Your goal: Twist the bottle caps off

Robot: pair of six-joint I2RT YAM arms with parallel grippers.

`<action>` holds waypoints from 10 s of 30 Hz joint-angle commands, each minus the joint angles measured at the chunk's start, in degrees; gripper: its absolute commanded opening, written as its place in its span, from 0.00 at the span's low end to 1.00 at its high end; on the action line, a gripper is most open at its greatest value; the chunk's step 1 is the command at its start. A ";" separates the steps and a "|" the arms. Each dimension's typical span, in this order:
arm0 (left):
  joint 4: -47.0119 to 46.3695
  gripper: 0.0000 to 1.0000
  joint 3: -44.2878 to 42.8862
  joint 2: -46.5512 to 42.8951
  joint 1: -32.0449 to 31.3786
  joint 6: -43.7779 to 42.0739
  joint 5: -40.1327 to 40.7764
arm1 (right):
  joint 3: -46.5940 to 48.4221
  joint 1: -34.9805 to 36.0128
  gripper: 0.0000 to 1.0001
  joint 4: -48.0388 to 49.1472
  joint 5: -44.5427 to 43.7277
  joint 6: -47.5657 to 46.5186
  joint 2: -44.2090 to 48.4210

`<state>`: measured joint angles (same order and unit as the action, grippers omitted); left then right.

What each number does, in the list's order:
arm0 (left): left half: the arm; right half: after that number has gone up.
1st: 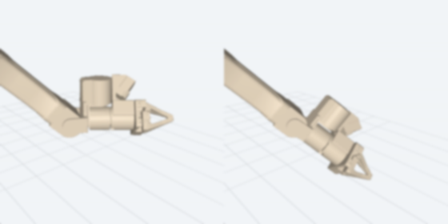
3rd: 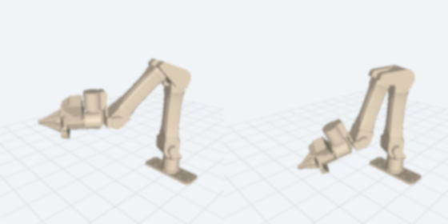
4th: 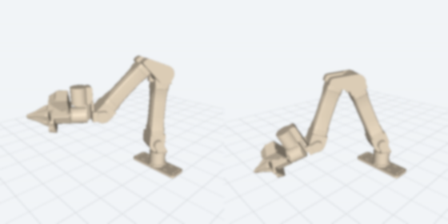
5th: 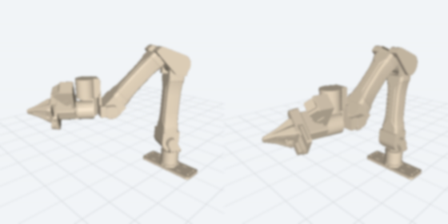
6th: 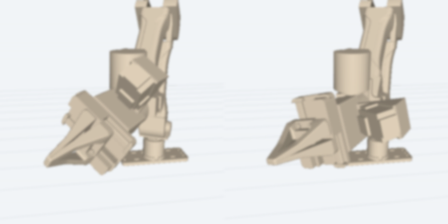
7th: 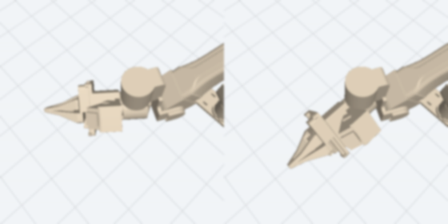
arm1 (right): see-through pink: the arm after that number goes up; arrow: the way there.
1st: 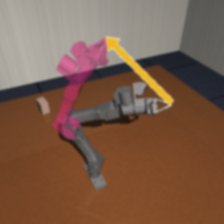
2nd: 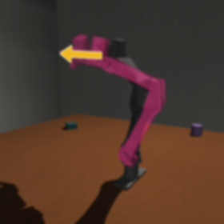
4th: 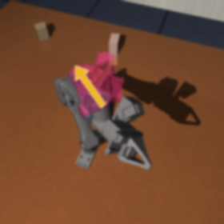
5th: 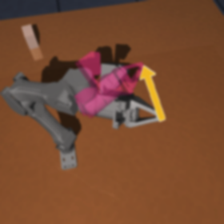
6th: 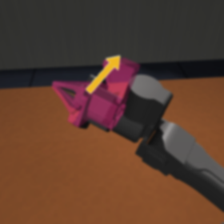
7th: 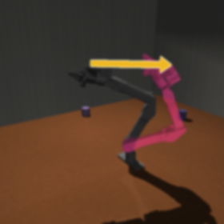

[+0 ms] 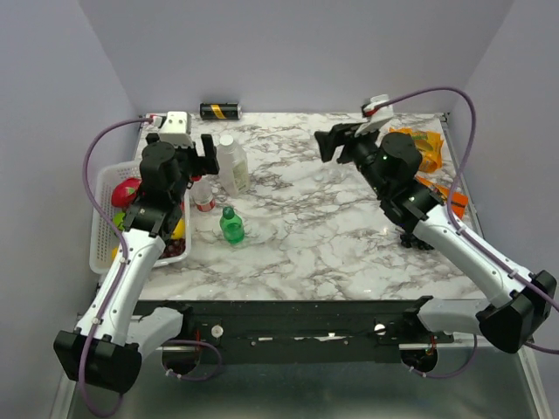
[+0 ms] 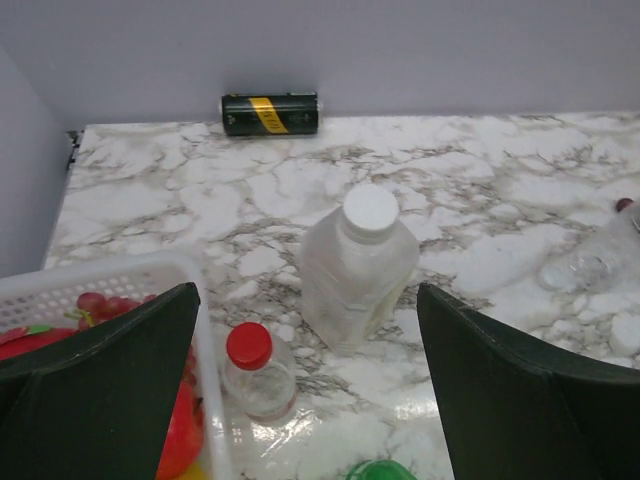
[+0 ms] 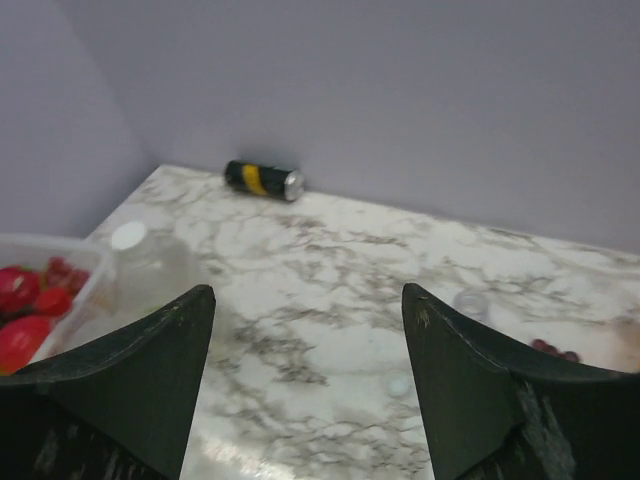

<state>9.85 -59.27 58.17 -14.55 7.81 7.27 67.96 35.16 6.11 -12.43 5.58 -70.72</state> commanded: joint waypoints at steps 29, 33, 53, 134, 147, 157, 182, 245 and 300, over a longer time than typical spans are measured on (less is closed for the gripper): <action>1.49 0.99 -2.08 4.05 8.39 1.06 -1.12 | 22.82 28.21 0.64 -16.30 -2.17 4.70 -39.14; 1.49 0.99 -2.08 3.88 9.01 1.68 -2.17 | 24.40 28.30 0.64 -16.65 -0.85 4.79 -41.95; -0.70 0.99 -1.12 2.30 9.01 2.73 -11.82 | 13.10 27.08 0.01 -17.27 -6.04 5.84 -30.30; -11.08 0.28 4.69 15.74 -31.68 -0.34 -33.19 | -20.76 -4.92 0.51 1.53 38.43 26.41 14.03; -9.93 0.28 2.05 14.16 -28.79 -4.91 -52.42 | -23.14 -5.10 0.11 8.13 49.93 21.76 14.20; -20.58 0.27 0.82 14.95 -23.25 8.36 -83.19 | -26.30 -5.27 0.12 17.96 74.99 15.32 15.53; -0.09 0.21 -0.94 13.55 -30.10 -6.60 -29.35 | -23.58 -5.36 0.75 -4.26 30.19 16.20 30.81; 2.46 0.21 -1.56 19.17 -38.01 -5.44 -18.08 | -21.20 -1.76 0.30 -0.31 27.98 23.68 13.42; 1.23 0.22 -1.38 12.58 -32.03 -8.08 -26.70 | -20.15 -8.09 0.76 -4.18 39.06 19.64 23.35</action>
<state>14.66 -62.00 72.79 -45.41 -1.93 -29.82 46.81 27.59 5.43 35.92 22.57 -48.38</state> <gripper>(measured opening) 0.679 0.784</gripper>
